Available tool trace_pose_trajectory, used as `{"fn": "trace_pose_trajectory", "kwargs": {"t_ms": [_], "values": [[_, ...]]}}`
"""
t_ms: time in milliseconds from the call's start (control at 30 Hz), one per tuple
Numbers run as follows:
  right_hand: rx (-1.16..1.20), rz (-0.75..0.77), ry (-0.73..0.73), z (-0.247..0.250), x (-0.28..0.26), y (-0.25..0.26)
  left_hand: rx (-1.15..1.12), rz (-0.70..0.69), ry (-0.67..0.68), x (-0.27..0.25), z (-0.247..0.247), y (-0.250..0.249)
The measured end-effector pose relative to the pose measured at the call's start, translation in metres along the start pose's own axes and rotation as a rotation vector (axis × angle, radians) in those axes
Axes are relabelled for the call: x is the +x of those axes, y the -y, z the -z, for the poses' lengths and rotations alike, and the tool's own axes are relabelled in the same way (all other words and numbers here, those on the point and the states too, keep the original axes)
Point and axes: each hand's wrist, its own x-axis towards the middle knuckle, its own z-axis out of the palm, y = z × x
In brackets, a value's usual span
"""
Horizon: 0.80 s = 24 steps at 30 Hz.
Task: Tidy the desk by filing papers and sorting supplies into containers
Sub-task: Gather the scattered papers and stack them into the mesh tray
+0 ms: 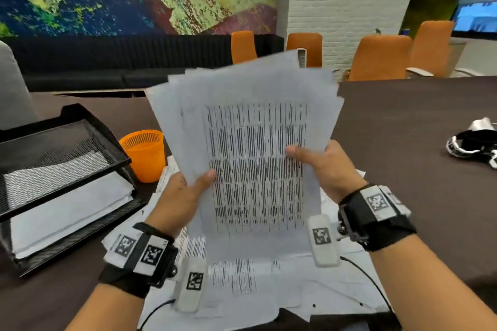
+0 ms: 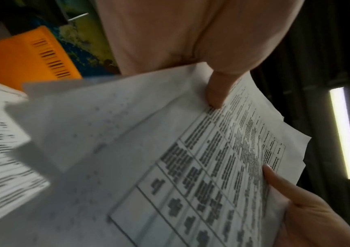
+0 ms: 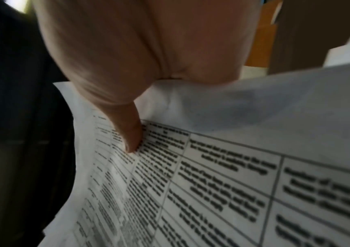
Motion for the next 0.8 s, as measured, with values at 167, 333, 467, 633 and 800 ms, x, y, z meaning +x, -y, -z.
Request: {"fn": "trace_pose_trajectory", "kwargs": {"t_ms": [167,333,467,633,800], "values": [[0.032,0.163,0.074,-0.006,-0.005,0.039,-0.002,-0.205,0.005,-0.005,-0.005,-0.028],[-0.024,0.159,0.168,-0.002,-0.010,0.042,-0.018,-0.273,0.024,-0.003,0.005,-0.029],[-0.042,0.115,0.223,-0.003,-0.011,0.032,-0.014,-0.237,0.056,-0.002,0.001,-0.024],[-0.082,0.068,0.244,-0.007,-0.007,0.018,0.011,-0.222,0.050,0.000,-0.004,-0.017],[0.026,0.109,0.061,-0.015,-0.002,0.016,0.151,-0.095,0.056,0.001,-0.002,-0.006]]}}
